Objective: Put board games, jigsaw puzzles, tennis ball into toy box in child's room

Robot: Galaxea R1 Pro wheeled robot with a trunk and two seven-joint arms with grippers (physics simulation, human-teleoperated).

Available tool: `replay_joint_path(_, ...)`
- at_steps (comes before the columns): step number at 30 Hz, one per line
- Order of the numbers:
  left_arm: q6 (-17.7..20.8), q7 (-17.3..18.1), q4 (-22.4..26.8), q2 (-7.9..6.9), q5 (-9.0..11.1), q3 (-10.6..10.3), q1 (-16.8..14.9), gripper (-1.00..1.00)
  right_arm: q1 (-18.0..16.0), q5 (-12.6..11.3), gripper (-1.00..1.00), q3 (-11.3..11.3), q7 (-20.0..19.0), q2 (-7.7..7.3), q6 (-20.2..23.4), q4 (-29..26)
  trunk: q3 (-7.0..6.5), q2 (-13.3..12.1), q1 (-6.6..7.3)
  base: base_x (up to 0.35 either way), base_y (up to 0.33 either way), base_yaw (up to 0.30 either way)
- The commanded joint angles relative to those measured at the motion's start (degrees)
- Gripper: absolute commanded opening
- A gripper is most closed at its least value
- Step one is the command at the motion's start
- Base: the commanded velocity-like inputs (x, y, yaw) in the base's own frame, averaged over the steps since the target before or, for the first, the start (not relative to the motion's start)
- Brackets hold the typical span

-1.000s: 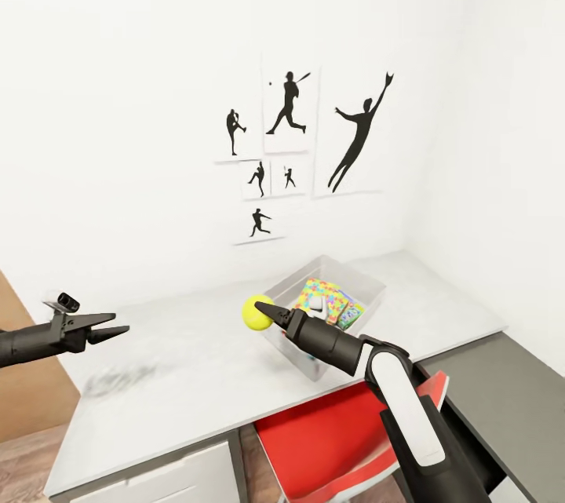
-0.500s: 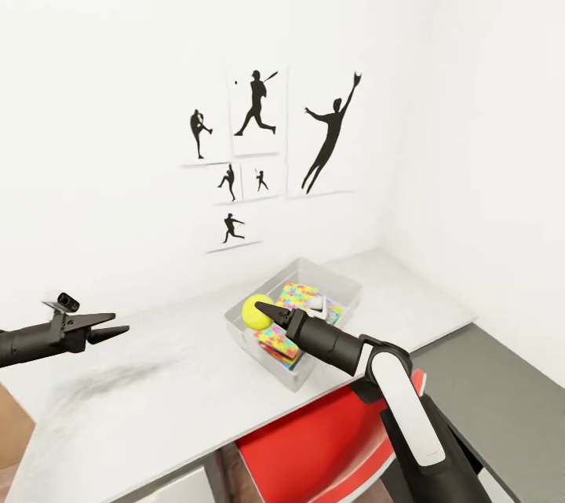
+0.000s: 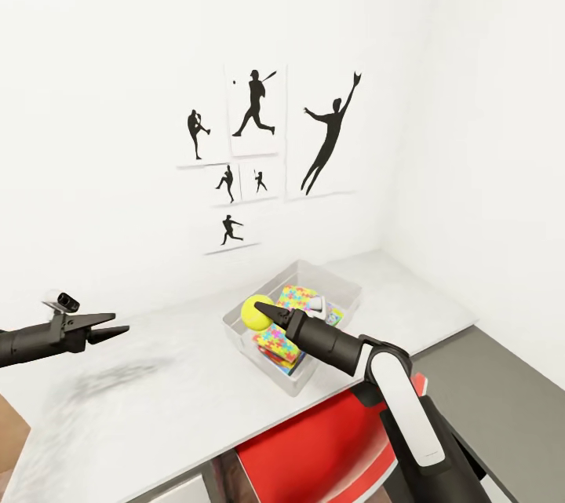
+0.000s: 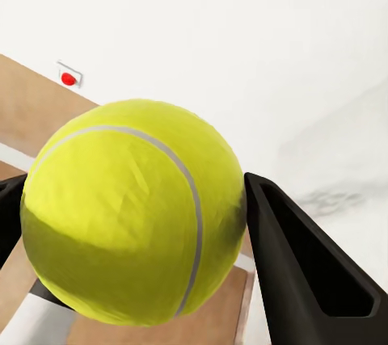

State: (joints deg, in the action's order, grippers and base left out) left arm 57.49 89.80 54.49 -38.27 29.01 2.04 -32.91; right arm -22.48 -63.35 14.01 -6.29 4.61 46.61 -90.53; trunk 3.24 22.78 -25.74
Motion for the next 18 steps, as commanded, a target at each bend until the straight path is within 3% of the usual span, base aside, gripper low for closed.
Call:
replay_joint_path(1, 0.61, 0.2, 0.01, -0.03, 0.02, -0.03, -0.05, 1.0, -0.08, 0.16, -1.0, -0.05, -0.21, 0.05, 0.23, 0.0, 0.14, 0.13, -0.04, 0.001, 0.0, 0.0)
replay_joint_path(10, 0.62, 0.2, 0.01, 0.04, 0.07, 0.0, -0.05, 1.0, -1.25, 0.21, -1.0, 1.64, 2.11, 0.78, 0.32, 0.0, 0.14, 0.13, -0.04, 0.0, 0.0, 0.0)
replay_joint_path(13, 0.61, 0.2, 0.01, 0.04, 0.08, 0.05, -0.05, 1.0, -8.07, -0.23, -1.0, 0.09, 4.74, 0.32, 1.09, 0.07, 0.14, 0.13, -0.04, 0.0, 0.0, 0.0)
replay_joint_path(18, 0.61, 0.2, 0.01, 0.04, 0.08, 0.07, -0.05, 1.0, -15.32, -0.57, -1.0, -4.29, 9.83, 0.85, 5.98, 0.1, 0.14, 0.13, -0.04, 0.0, 0.0, 0.0)
